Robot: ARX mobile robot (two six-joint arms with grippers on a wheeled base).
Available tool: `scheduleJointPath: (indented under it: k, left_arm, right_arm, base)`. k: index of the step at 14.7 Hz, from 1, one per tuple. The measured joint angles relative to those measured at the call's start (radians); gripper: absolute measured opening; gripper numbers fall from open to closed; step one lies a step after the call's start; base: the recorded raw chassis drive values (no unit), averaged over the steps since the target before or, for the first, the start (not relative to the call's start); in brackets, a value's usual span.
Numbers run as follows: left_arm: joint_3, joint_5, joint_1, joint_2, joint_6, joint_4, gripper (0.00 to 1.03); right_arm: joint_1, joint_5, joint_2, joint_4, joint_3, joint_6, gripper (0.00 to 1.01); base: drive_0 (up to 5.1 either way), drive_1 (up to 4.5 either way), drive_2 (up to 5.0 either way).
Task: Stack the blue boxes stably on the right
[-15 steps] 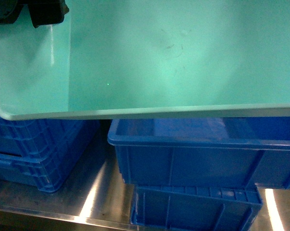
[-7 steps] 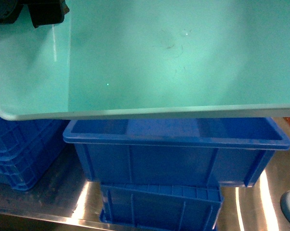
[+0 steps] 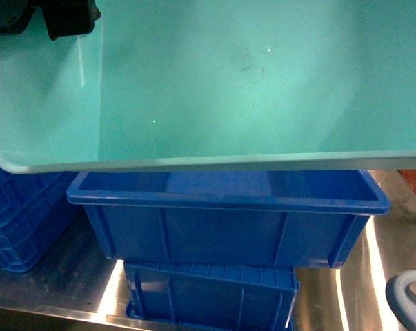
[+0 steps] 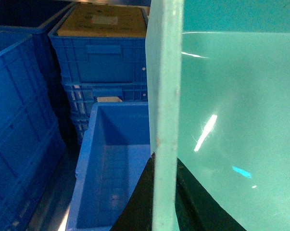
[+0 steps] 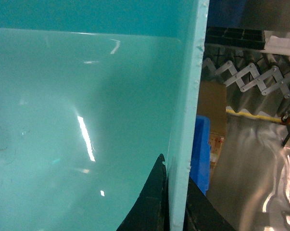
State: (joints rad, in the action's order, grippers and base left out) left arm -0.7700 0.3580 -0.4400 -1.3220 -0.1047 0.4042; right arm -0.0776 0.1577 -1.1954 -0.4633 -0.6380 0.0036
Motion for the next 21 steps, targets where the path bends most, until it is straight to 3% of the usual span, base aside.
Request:
scheduleJointPath:
  k: [11, 15, 21]
  left_arm:
    - [0.0, -0.002, 0.003, 0.001, 0.0, 0.0, 0.08]
    - [0.0, -0.003, 0.003, -0.001, 0.0, -0.002, 0.08]
    - [0.0, -0.003, 0.005, 0.001, 0.0, 0.0, 0.08]
  right_arm:
    - [-0.001, 0.001, 0.003, 0.002, 0.0, 0.0, 0.02]
    - [-0.001, 0.001, -0.004, 0.001, 0.001, 0.0, 0.02]
    - [-0.002, 0.001, 0.0, -0.001, 0.001, 0.0, 0.02]
  base:
    - [-0.2, 4.15, -4.5]
    - [-3.8, 1.81, 1.8]
    - [0.0, 0.0, 0.0]
